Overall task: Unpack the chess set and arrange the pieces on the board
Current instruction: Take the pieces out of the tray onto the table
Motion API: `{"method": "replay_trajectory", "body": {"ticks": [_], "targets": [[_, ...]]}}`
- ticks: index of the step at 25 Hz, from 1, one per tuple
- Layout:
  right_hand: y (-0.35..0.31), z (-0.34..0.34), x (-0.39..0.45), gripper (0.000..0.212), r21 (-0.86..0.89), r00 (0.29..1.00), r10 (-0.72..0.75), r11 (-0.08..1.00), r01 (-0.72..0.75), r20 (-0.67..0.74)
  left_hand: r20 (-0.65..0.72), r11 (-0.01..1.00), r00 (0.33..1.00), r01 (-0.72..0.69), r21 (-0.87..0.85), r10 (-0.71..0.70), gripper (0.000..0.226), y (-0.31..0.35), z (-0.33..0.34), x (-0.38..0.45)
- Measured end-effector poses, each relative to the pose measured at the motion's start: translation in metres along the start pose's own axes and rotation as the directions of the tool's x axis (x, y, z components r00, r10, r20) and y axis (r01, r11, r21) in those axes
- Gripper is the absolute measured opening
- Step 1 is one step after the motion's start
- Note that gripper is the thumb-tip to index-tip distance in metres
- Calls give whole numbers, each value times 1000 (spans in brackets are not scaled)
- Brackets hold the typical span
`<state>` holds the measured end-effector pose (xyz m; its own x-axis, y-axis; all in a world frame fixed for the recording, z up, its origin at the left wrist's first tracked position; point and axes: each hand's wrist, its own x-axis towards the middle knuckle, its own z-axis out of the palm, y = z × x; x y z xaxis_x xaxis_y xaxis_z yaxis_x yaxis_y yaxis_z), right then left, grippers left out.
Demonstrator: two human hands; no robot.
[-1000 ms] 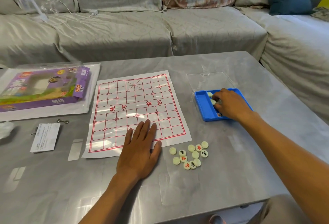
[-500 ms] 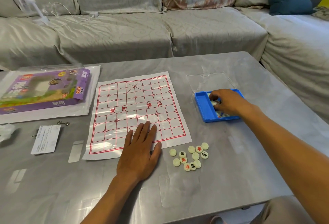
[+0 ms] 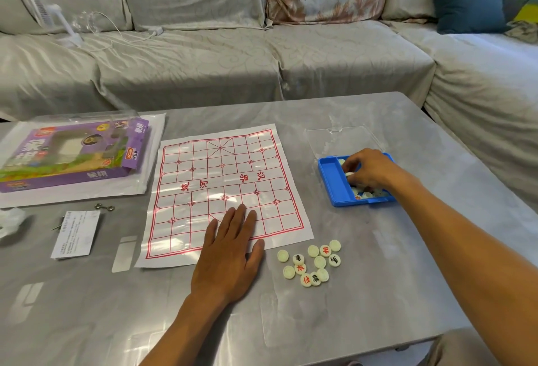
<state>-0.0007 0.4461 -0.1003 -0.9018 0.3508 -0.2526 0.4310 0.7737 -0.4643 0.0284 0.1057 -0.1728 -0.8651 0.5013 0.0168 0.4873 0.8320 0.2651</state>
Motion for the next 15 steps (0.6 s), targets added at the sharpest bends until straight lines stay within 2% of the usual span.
{"method": "replay_trajectory", "body": {"ticks": [3, 7, 9, 12, 15], "targets": [[4, 1, 2, 21, 80, 998, 41, 996, -37, -43, 2, 1000, 1000, 0, -5, 0, 86, 0, 1, 0], [12, -7, -1, 16, 299, 989, 107, 951, -73, -99, 7, 1000, 1000, 4, 11, -4, 83, -1, 2, 1], [11, -17, -9, 14, 353, 986, 109, 934, -58, -125, -3, 1000, 1000, 1, 0, -1, 83, -2, 4, 1], [-4, -24, -38, 16, 382, 989, 15, 923, 42, -146, -6, 1000, 1000, -2, -5, 2, 85, -1, 3, 0], [-24, 3, -84, 15, 303, 987, -160, 940, 155, -9, 10, 999, 1000, -4, 37, 4, 81, -1, 1, 0]]}}
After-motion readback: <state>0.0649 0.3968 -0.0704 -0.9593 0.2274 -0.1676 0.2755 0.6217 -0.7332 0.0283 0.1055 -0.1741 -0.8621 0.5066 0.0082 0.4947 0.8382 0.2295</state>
